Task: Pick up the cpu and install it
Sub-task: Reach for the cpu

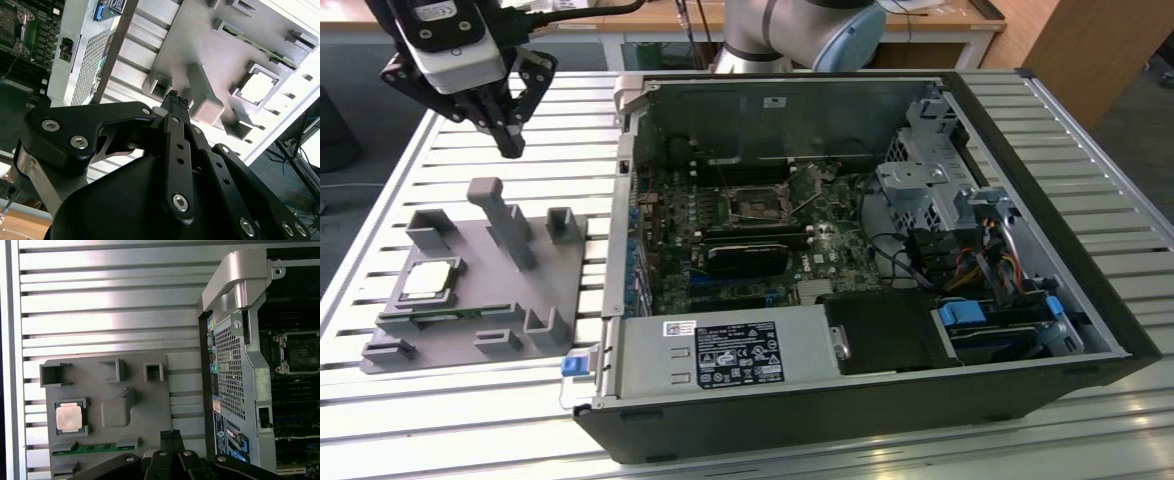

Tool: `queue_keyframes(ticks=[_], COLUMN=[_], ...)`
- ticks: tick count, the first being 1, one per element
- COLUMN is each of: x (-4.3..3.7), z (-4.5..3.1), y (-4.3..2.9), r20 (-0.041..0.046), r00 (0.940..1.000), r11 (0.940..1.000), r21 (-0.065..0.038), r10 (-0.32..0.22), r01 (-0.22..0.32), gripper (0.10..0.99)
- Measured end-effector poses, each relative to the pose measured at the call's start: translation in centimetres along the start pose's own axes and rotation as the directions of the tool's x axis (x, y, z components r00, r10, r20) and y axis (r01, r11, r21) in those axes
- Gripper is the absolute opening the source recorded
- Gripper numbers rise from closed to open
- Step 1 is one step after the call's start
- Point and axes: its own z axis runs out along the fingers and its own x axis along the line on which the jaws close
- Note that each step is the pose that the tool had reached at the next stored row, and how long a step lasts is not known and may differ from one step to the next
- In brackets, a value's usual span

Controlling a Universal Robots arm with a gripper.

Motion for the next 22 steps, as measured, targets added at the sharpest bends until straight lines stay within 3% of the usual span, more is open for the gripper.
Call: queue_keyframes(ticks=[22], x=[1.79], z=[0.13], y=[-0.14], r20=[0.0001], r00=[1.0000], r11=[1.0000], r21=[0.000], r10=[0.000], r01=[0.000], gripper=[0.106])
